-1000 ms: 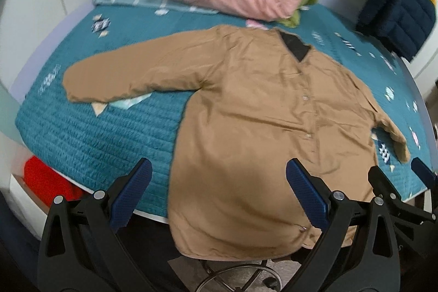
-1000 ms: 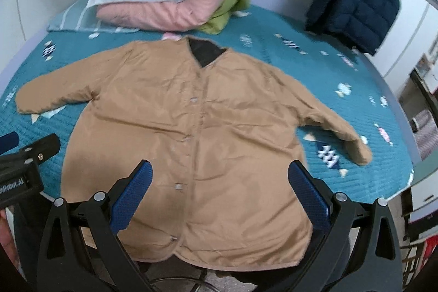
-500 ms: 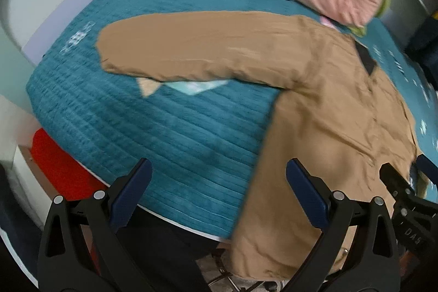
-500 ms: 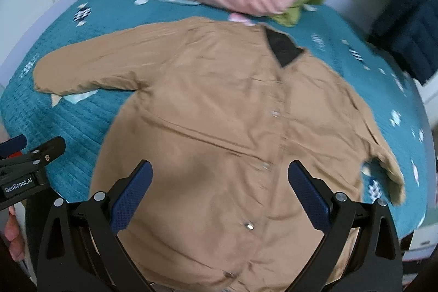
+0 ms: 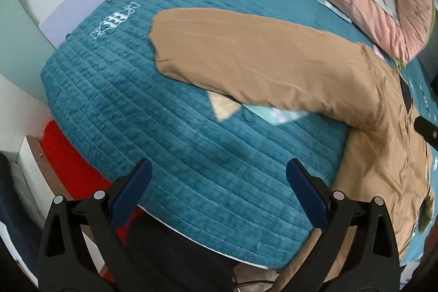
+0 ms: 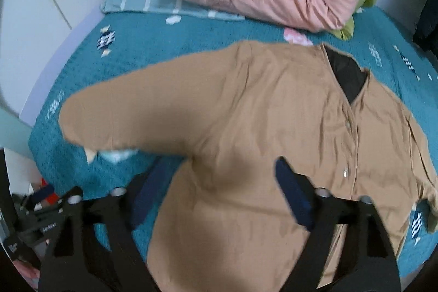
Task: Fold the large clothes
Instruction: 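Reach the right gripper to the jacket body and pinch the fabric, then grasp the sleeve with the left gripper while the right gripper holds the jacket body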
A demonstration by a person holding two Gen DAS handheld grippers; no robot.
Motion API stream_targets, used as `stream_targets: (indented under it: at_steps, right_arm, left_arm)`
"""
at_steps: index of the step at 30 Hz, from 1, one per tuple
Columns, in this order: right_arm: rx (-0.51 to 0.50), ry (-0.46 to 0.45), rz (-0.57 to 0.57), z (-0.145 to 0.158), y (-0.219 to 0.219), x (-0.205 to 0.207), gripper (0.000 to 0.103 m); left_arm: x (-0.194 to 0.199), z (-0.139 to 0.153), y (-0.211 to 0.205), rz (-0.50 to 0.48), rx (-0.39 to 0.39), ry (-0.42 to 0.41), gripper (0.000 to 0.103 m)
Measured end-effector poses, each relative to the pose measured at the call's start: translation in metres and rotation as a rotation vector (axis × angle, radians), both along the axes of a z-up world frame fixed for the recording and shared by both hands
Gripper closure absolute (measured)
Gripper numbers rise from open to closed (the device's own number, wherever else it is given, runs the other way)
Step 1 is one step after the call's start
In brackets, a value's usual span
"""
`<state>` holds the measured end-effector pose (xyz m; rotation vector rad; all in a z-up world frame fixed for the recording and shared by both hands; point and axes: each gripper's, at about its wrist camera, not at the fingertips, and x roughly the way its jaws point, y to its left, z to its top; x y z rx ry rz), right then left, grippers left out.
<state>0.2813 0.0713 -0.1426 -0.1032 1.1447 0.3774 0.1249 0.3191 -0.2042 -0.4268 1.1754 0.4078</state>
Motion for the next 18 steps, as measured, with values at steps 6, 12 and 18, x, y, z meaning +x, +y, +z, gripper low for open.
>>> stream_targets:
  at_steps: [6, 12, 18]
  right_arm:
    - [-0.032, 0.020, 0.026, -0.013, 0.018, 0.031, 0.073]
    - [0.009, 0.181, 0.057, -0.061, 0.037, 0.064, 0.087]
    - [-0.054, 0.218, 0.081, -0.116, 0.059, 0.078, 0.086]
  left_arm:
    - [-0.001, 0.004, 0.036, 0.045, -0.029, -0.072, 0.005]
    - [0.009, -0.004, 0.068, 0.103, -0.111, -0.111, 0.005]
    - [0.020, -0.011, 0.092, 0.111, -0.150, -0.122, 0.005]
